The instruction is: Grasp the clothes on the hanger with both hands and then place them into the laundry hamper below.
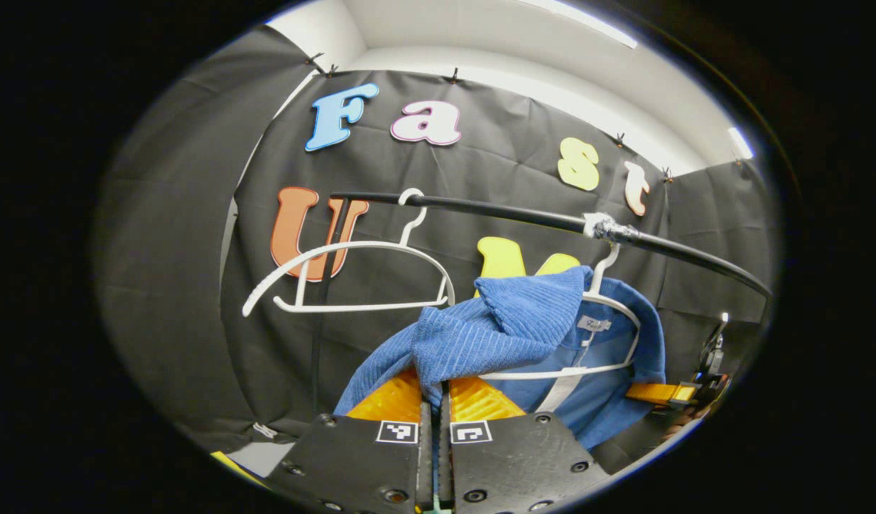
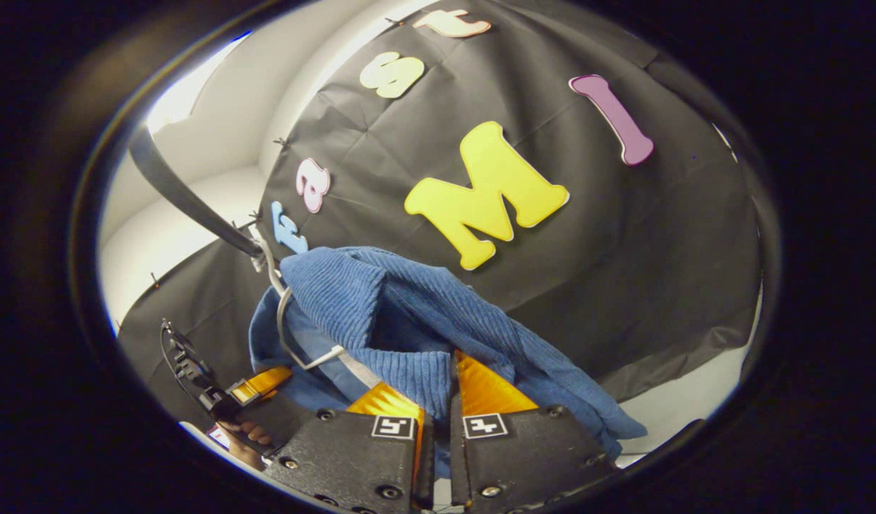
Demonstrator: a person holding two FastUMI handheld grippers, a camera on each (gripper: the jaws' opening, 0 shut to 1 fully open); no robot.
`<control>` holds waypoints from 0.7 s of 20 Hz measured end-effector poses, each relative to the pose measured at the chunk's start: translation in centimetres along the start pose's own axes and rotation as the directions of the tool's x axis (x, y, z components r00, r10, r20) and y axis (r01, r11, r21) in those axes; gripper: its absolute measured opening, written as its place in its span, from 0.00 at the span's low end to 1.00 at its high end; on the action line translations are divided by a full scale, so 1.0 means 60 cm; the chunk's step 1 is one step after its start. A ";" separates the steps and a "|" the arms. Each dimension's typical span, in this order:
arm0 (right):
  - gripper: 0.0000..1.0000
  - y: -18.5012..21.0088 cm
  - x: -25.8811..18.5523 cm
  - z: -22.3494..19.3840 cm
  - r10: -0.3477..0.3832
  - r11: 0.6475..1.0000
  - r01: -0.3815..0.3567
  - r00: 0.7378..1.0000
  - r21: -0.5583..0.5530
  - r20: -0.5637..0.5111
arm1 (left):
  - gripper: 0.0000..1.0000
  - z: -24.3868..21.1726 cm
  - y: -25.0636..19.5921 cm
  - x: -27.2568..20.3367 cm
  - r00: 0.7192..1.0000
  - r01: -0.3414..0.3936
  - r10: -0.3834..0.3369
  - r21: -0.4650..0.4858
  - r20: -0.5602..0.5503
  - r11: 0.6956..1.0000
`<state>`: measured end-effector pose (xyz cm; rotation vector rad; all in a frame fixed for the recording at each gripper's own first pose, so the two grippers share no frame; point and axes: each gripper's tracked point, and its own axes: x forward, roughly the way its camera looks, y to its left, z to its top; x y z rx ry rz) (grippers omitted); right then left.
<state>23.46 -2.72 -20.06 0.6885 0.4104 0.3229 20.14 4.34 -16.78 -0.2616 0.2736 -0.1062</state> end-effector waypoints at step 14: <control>0.11 -0.003 0.011 0.111 0.157 0.943 -0.205 0.968 0.262 0.194 | 0.01 0.060 0.024 0.025 0.998 0.063 -0.063 -0.030 0.001 0.998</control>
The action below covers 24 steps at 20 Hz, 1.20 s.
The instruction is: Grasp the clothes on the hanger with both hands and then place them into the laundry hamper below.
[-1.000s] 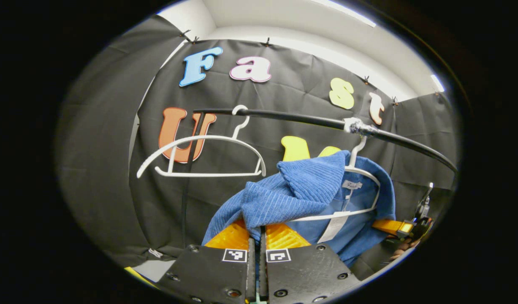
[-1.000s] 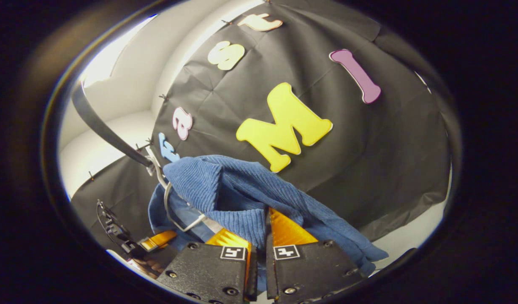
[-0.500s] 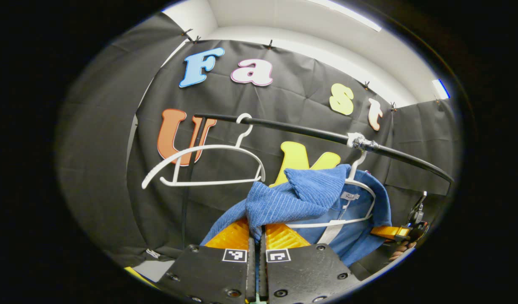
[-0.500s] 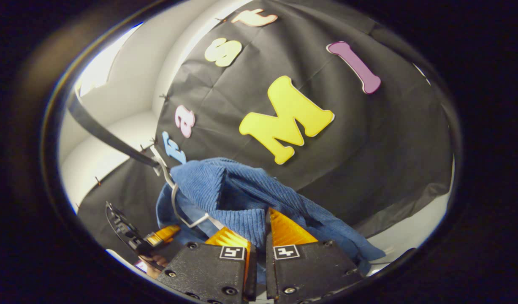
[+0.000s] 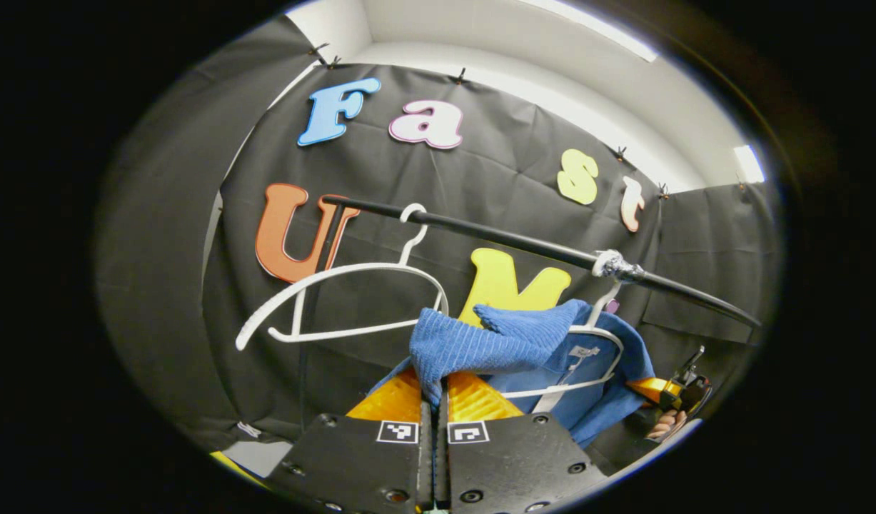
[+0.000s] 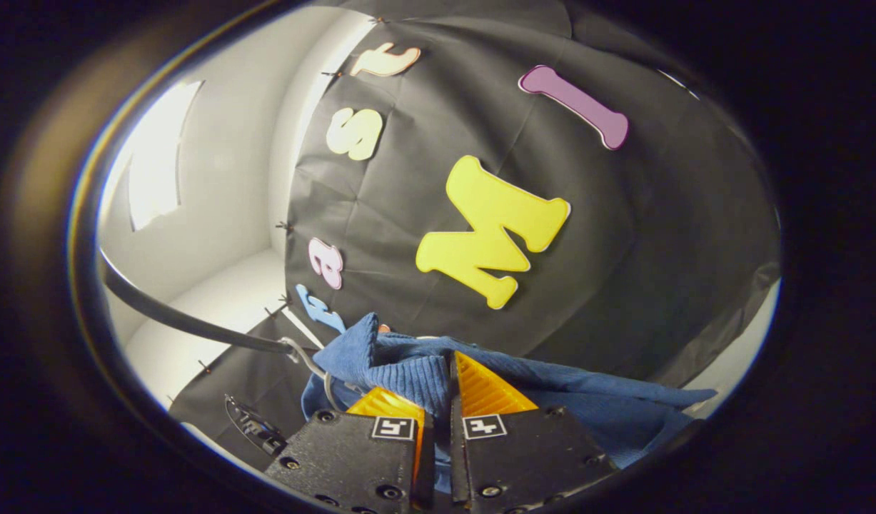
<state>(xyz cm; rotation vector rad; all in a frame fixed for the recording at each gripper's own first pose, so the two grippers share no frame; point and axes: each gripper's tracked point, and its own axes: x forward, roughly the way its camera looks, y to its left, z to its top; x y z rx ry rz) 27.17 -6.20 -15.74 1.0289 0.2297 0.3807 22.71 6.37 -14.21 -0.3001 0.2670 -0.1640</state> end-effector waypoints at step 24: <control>0.10 -0.030 0.102 0.082 0.072 0.997 -0.072 0.997 0.035 -0.005 | 0.01 0.043 0.047 0.028 0.999 0.015 -0.012 0.062 -0.047 0.998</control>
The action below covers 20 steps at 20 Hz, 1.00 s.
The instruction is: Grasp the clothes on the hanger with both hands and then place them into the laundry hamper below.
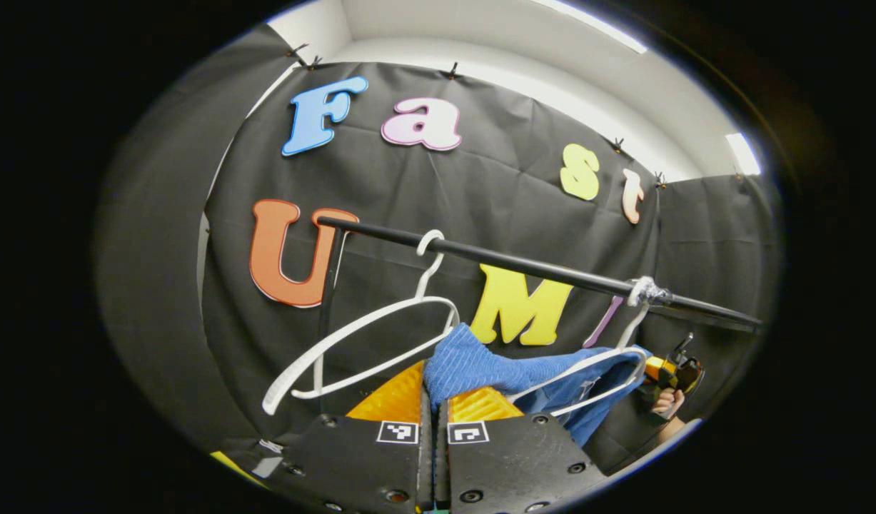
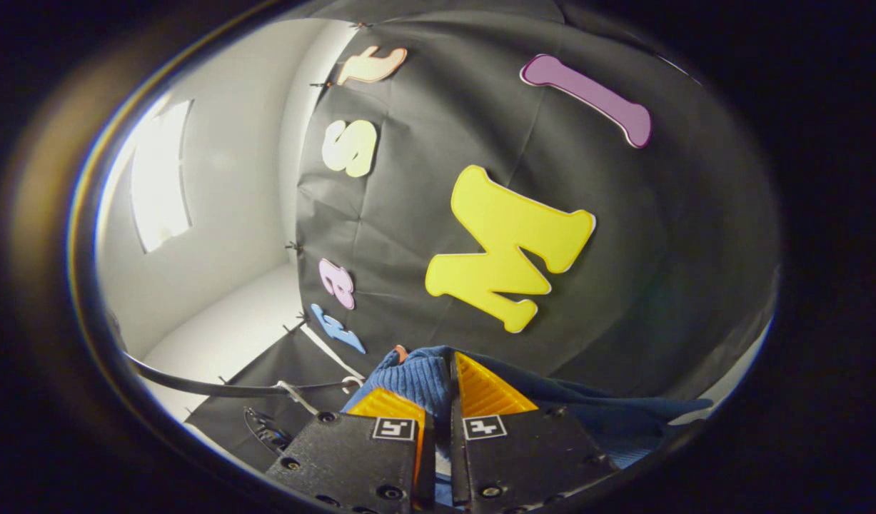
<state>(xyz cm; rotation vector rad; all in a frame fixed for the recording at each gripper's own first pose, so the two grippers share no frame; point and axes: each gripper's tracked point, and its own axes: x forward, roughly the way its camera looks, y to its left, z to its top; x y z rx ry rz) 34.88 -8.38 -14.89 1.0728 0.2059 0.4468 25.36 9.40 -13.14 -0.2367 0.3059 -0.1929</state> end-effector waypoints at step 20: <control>0.11 -0.138 0.010 -0.116 -0.247 0.969 0.244 0.959 -0.036 -0.139 | 0.01 -0.122 0.081 -0.028 0.986 -0.091 0.096 0.036 -0.136 0.995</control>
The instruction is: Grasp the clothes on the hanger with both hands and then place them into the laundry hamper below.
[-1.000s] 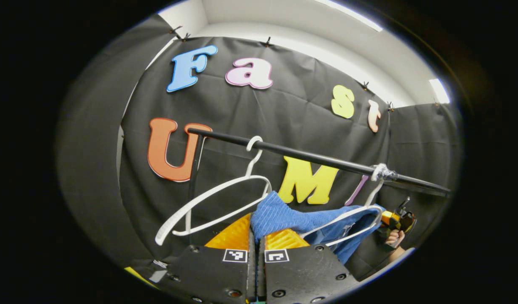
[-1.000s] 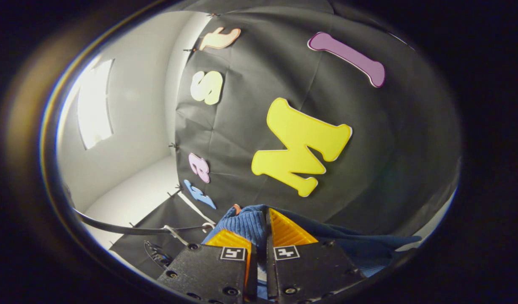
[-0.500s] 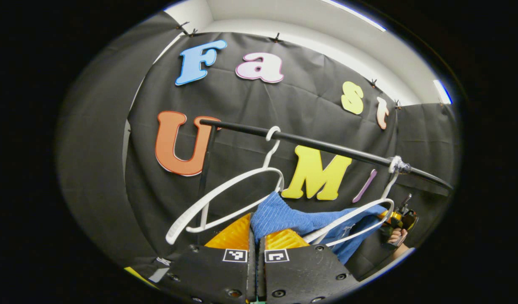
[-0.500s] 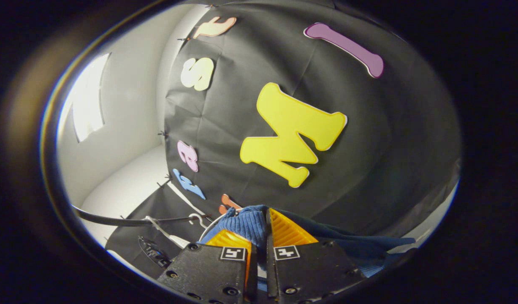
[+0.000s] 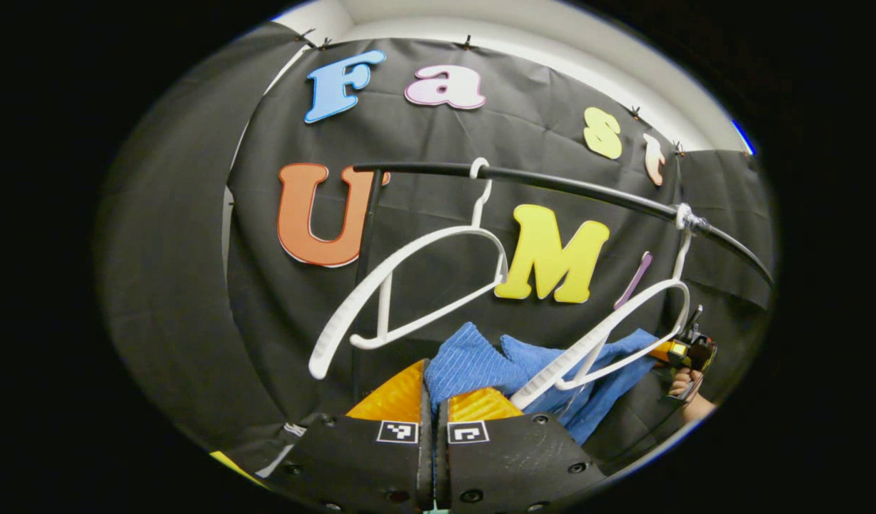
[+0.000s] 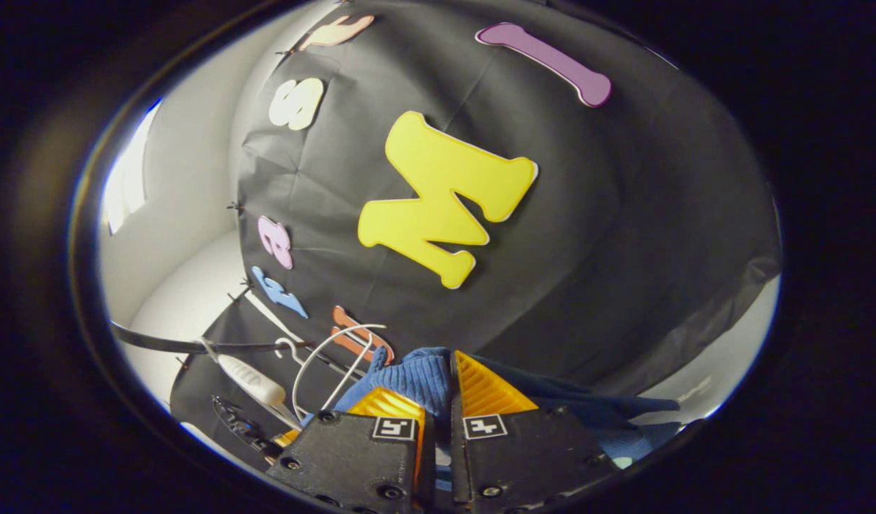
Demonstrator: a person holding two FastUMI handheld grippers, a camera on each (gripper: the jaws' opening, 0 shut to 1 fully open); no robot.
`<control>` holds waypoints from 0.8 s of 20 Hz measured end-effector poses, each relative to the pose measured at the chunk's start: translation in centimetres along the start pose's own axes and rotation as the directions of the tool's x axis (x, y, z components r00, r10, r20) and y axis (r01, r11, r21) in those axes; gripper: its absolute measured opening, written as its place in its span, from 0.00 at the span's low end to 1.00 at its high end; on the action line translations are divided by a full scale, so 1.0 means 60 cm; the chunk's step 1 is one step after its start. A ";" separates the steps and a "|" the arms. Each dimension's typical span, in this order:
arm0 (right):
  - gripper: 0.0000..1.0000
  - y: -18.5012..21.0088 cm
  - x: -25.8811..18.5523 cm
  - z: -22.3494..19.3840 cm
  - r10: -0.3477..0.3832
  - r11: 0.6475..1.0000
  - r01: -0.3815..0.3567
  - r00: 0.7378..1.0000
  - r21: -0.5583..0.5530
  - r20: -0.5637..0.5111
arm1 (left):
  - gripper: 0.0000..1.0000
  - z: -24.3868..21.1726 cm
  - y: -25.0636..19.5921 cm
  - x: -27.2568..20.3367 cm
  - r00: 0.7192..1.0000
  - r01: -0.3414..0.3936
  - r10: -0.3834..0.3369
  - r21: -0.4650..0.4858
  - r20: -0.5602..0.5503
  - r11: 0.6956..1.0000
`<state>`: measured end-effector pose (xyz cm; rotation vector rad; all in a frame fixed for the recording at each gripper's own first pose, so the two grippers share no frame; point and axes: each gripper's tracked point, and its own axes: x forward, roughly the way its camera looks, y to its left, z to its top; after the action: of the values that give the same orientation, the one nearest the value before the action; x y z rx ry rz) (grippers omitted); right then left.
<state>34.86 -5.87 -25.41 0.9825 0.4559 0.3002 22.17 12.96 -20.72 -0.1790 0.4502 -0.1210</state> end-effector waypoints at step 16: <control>0.11 -0.067 -0.061 -0.211 -0.198 0.977 0.204 0.975 0.057 -0.100 | 0.01 -0.117 0.001 -0.110 0.996 -0.009 0.007 -0.026 -0.089 1.000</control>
<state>25.52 -0.40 -33.96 0.9813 0.6502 0.1496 13.19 13.03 -24.15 -0.1980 0.5414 -0.1155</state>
